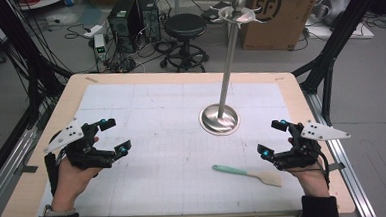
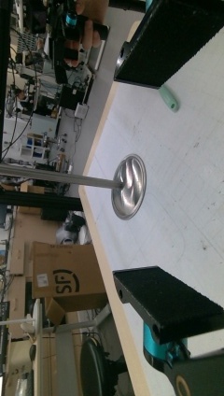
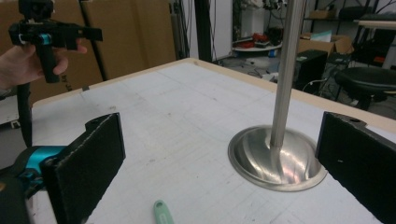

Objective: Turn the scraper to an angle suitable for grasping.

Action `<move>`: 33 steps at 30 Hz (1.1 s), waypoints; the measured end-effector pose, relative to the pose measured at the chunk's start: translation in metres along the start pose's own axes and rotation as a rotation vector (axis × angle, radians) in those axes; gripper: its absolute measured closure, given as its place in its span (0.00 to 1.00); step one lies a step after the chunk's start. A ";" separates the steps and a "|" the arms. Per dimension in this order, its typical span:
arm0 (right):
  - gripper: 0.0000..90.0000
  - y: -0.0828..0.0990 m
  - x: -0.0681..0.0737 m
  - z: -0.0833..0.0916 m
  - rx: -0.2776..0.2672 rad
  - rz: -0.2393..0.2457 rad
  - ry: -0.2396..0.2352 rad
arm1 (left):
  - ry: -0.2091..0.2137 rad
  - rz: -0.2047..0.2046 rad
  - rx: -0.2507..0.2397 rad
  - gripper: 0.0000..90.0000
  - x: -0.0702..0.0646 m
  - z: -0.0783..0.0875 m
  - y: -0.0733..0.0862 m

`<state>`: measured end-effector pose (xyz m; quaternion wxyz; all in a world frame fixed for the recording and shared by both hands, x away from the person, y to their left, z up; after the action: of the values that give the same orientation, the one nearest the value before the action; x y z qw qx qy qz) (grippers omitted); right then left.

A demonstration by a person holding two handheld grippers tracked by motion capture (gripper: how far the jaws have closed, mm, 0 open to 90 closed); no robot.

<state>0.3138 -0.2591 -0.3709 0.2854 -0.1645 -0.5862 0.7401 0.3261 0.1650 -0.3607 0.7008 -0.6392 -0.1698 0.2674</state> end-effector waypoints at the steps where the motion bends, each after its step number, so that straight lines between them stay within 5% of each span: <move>1: 0.00 0.002 0.000 -0.001 0.006 -0.001 -0.007 | 0.000 0.000 0.000 0.07 0.000 0.000 0.000; 7: 0.10 0.018 -0.003 -0.006 0.072 0.002 -0.041 | -0.002 0.006 0.017 0.07 0.002 -0.004 0.005; 16: 0.77 0.055 -0.006 -0.011 0.249 0.028 -0.079 | -0.006 0.009 0.040 0.07 0.003 -0.009 0.011; 20: 0.98 0.070 -0.006 -0.014 0.327 0.019 -0.094 | -0.010 0.014 0.055 0.07 0.004 -0.011 0.015; 28: 1.00 0.095 -0.007 -0.017 0.431 0.021 -0.140 | -0.010 0.015 0.066 0.07 0.005 -0.013 0.017; 33: 1.00 0.112 -0.015 -0.018 0.488 0.017 -0.109 | -0.014 0.019 0.071 0.07 0.006 -0.014 0.019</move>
<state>0.3100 -0.2708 -0.4844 0.2784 -0.0556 -0.4032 0.8700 0.3365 0.1580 -0.3816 0.7192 -0.6138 -0.1589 0.2843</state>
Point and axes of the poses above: each handheld gripper's, and its own axes: z roughly backward along the jaws, y roughly out of its underside, x roughly to its left, the point moved 8 cm from there along -z, roughly forward along the jaws, and after that the axes turned 3 degrees about x, right-handed, at the moved point
